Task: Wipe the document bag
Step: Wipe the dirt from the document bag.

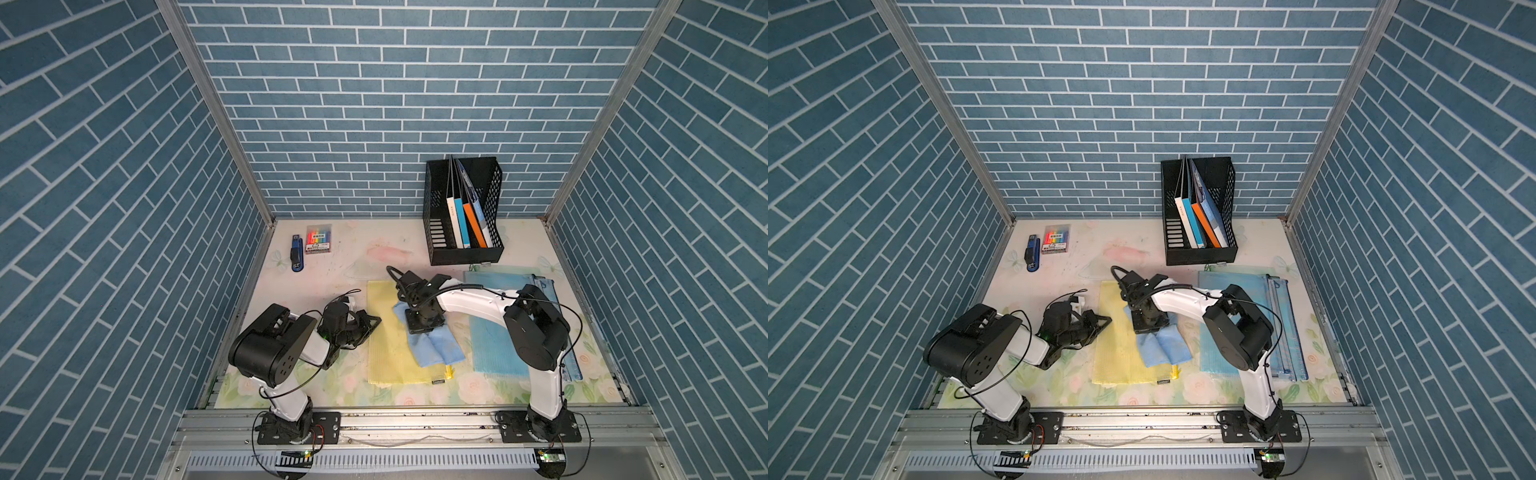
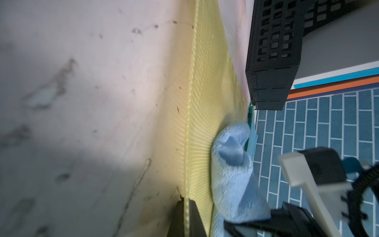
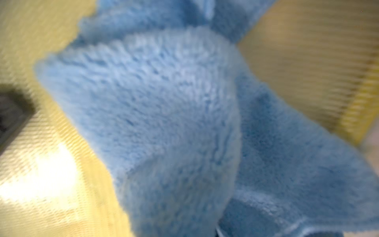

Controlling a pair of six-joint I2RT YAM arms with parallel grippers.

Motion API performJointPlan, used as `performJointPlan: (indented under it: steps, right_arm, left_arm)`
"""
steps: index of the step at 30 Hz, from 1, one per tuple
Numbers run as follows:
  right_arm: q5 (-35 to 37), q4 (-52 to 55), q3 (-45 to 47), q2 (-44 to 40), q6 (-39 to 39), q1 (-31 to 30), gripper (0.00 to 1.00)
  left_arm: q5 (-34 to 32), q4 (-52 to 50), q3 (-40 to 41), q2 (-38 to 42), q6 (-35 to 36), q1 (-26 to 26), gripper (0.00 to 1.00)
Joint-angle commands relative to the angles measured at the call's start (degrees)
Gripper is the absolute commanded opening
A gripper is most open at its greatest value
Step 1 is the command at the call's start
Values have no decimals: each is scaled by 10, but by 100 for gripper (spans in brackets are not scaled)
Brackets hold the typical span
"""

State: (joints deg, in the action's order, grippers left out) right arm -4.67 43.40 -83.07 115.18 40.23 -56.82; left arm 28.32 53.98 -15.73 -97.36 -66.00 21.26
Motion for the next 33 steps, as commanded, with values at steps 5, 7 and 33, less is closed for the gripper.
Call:
performJointPlan:
  steps: [5,7,33]
  right_arm:
    - [-66,-34,-72,62,49,-66,0]
    - [-67,-33,-67,58,49,-67,0]
    - [122,75,33,-236,16,64,0]
  left_arm:
    - [-14,4,4,4,-1,-3,0]
    - [-16,1,5,5,1,-2,0]
    - [29,-86,-21,77,49,-3,0]
